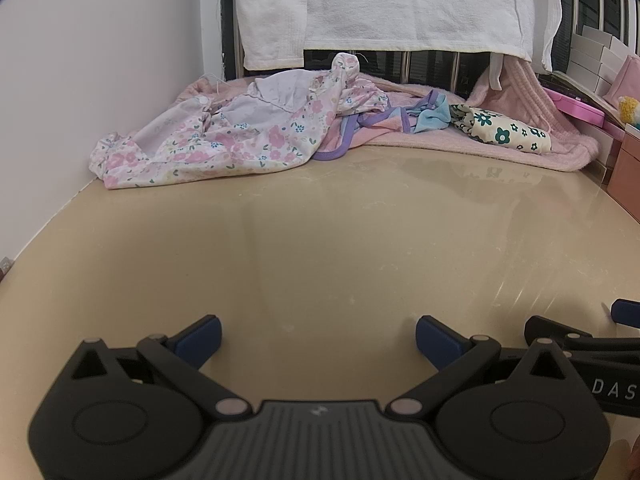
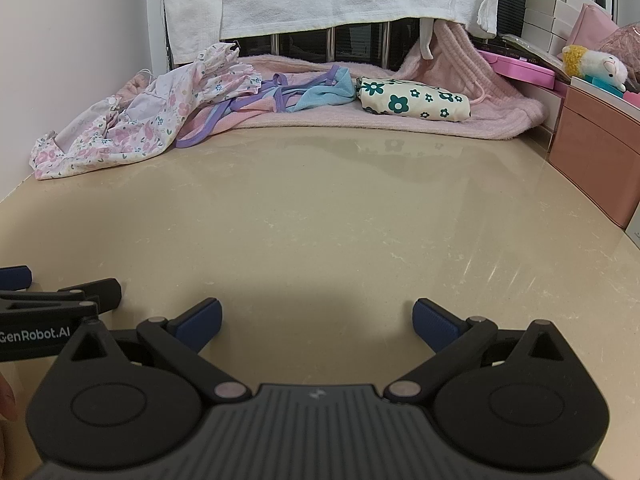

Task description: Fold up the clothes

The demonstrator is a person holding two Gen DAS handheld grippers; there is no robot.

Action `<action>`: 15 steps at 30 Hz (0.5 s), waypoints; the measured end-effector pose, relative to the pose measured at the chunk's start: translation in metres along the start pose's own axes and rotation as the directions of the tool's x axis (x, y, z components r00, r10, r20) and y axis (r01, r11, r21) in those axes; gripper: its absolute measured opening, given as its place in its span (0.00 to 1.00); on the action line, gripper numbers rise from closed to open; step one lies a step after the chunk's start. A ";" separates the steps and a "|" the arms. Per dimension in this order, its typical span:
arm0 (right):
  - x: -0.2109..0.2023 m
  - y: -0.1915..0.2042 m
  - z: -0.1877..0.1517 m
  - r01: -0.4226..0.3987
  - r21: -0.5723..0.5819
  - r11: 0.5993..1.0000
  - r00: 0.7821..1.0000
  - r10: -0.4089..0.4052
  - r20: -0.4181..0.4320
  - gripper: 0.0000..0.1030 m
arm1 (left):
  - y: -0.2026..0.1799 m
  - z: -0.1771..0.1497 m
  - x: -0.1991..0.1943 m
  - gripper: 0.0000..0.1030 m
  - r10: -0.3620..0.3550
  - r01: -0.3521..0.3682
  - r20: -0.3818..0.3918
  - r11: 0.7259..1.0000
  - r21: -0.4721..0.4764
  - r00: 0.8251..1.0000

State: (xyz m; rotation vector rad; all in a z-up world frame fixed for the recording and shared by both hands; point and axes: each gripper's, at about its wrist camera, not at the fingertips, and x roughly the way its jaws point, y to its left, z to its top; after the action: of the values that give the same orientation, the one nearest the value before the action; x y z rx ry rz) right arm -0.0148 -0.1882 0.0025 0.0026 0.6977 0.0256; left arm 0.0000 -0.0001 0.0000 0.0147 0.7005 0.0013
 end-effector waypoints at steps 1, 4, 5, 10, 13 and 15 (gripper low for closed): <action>0.000 0.000 0.000 0.000 0.000 1.000 1.000 0.000 0.000 0.99 | 0.000 0.000 0.000 1.00 0.000 0.000 0.000 1.000 0.000 1.000; 0.000 0.000 0.000 0.000 0.000 1.000 1.000 0.000 0.000 0.99 | -0.001 -0.001 0.000 1.00 0.000 0.000 0.000 1.000 0.000 1.000; 0.000 0.000 0.000 0.000 0.000 1.000 1.000 0.000 0.000 0.99 | -0.001 -0.001 0.000 1.00 0.000 0.000 0.000 1.000 0.000 1.000; 0.000 0.000 0.000 0.000 0.000 1.000 1.000 0.000 0.000 0.99 | -0.002 -0.001 -0.001 1.00 0.000 0.000 0.000 1.000 0.000 1.000; 0.000 0.000 0.000 0.000 0.000 1.000 1.000 0.000 0.000 0.99 | -0.002 -0.002 -0.001 1.00 0.000 0.000 0.000 1.000 0.000 1.000; 0.000 0.000 0.000 0.000 0.000 1.000 1.000 0.000 0.000 0.99 | -0.002 -0.001 -0.001 1.00 0.000 0.000 0.000 1.000 0.000 1.000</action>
State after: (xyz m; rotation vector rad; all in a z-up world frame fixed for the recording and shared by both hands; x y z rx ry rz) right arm -0.0148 -0.1880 0.0027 0.0023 0.6976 0.0255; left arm -0.0017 -0.0020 -0.0005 0.0146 0.7002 0.0010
